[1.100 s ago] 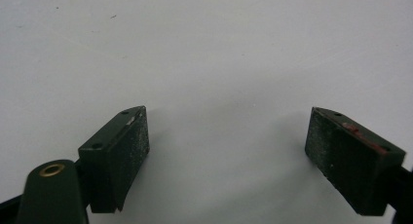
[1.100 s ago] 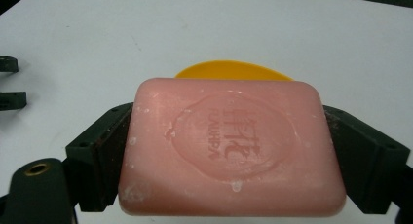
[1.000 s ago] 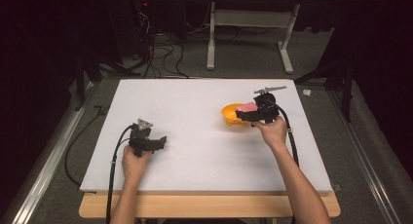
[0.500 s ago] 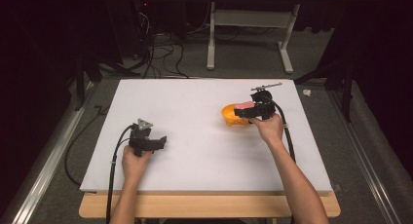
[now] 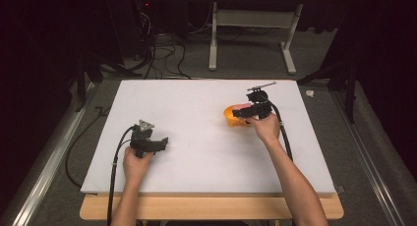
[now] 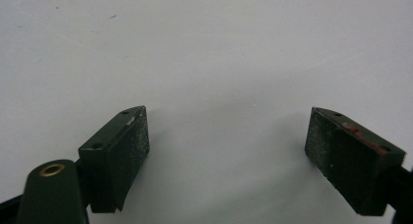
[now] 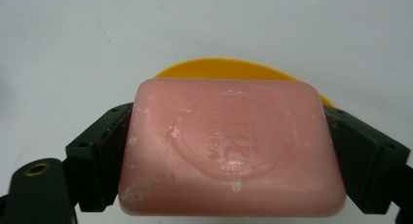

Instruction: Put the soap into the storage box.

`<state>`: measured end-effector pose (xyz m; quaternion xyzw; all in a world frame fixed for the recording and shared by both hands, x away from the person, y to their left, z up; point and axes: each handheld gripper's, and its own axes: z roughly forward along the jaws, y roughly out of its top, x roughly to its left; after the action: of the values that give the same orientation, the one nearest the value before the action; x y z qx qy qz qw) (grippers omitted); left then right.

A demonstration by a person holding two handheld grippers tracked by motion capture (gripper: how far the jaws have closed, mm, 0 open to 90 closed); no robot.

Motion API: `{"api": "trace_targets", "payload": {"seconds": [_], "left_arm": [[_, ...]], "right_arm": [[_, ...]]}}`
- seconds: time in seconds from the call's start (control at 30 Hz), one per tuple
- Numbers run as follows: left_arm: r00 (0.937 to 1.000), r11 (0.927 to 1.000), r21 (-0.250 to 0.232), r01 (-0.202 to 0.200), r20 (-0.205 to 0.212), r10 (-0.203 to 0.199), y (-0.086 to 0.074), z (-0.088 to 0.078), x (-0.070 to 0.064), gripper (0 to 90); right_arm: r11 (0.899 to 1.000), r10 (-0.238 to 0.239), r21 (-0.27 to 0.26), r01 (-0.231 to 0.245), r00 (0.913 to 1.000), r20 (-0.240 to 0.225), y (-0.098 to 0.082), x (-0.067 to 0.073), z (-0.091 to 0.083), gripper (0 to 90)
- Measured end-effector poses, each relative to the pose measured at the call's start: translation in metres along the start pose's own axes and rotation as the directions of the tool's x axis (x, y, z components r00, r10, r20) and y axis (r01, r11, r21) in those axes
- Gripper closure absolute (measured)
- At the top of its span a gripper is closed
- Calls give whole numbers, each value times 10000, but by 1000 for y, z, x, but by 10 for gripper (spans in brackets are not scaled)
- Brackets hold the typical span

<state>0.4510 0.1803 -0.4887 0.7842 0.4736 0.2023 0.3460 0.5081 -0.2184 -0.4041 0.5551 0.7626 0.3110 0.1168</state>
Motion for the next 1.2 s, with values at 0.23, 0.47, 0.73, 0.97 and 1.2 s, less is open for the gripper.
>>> {"api": "trace_targets", "payload": {"seconds": [0.23, 0.47, 0.73, 0.97, 1.2], "left_arm": [[10000, 10000, 10, -2, -8, 2, 0, 0, 0, 167], [10000, 10000, 10, 2, -3, -2, 0, 0, 0, 167], [10000, 10000, 10, 4, -4, -4, 0, 0, 0, 167], [10000, 10000, -4, -4, -9, 4, 0, 0, 0, 168], [10000, 10000, 10, -6, -9, 6, 0, 0, 0, 167]], "right_arm": [[9996, 127, 236, -129, 9999, 82, 1, 0, 8, 135], [9980, 424, 452, -431, 9989, 178, 1, -3, 15, 135], [9963, 706, 476, -717, 9972, 253, 1, -8, 21, 134], [9942, 855, 624, -878, 9956, 379, 1, -8, 24, 134], [9931, 959, 631, -990, 9941, 502, 1, -7, 27, 133]]}}
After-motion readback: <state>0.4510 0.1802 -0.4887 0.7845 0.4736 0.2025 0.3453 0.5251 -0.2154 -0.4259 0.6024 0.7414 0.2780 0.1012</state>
